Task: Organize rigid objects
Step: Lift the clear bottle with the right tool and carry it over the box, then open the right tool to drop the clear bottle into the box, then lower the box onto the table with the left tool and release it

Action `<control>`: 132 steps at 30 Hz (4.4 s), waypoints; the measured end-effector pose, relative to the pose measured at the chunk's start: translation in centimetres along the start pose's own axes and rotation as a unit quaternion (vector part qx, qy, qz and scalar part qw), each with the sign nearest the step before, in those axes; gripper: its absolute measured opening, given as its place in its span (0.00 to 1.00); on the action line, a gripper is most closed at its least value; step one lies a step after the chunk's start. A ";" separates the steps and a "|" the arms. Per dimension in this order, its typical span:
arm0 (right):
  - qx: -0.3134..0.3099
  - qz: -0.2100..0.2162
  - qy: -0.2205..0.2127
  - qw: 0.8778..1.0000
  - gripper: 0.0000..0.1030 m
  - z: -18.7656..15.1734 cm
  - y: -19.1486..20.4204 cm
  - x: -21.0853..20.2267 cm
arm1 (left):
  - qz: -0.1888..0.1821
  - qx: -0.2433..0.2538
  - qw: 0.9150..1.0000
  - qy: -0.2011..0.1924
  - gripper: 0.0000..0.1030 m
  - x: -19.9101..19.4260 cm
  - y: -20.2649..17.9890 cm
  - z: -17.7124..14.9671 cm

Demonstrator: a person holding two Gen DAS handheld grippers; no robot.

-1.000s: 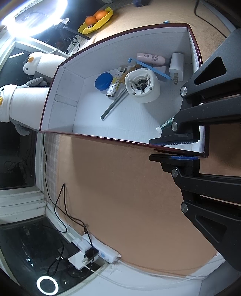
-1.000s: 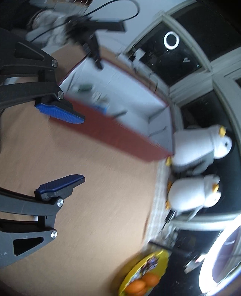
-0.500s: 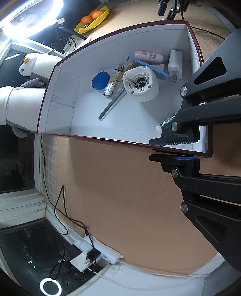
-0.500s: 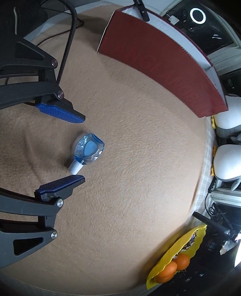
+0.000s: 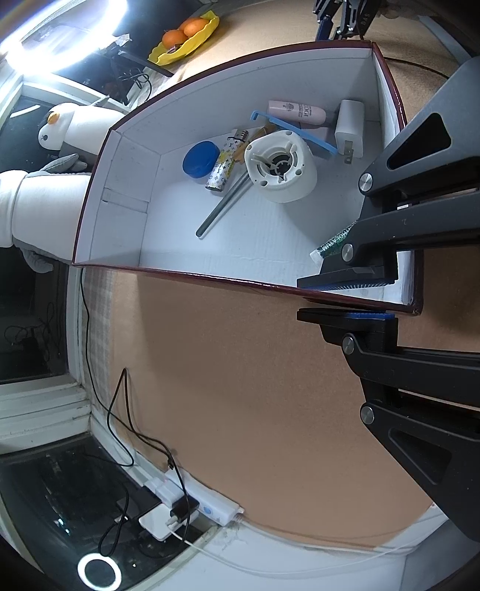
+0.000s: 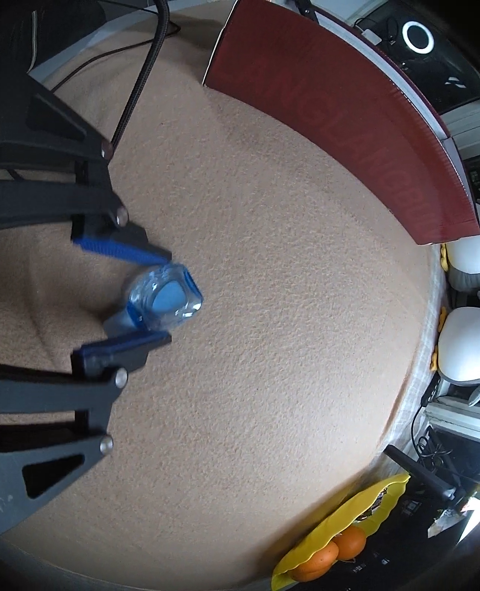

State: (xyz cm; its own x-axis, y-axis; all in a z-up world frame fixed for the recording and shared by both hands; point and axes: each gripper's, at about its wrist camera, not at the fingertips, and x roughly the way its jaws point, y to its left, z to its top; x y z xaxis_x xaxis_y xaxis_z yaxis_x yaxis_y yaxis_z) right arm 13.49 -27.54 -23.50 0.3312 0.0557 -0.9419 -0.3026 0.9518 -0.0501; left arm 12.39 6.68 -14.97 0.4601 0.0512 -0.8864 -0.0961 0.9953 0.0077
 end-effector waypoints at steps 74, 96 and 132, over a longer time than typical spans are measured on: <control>0.008 0.102 -0.209 0.973 0.57 5.8 10.2 -15.0 | 0.021 -0.015 0.997 -0.071 0.18 -5.6 0.4 0.0; 0.077 0.055 -0.244 0.965 0.78 2.3 7.4 -18.4 | -0.035 0.039 0.988 -0.143 0.69 -12.9 -4.8 0.4; 0.085 0.048 -0.236 0.967 0.79 2.0 7.2 -17.6 | -0.039 0.051 0.988 -0.141 0.74 -13.0 -5.9 0.2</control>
State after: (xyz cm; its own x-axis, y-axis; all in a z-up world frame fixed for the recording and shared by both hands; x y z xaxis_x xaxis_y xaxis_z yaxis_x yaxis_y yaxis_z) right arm 7.24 -21.04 -6.66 0.6917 0.2395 -0.6814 -0.2138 0.9690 0.1235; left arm 7.13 0.13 -3.45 0.6911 -0.0186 -0.7225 0.0317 0.9995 0.0046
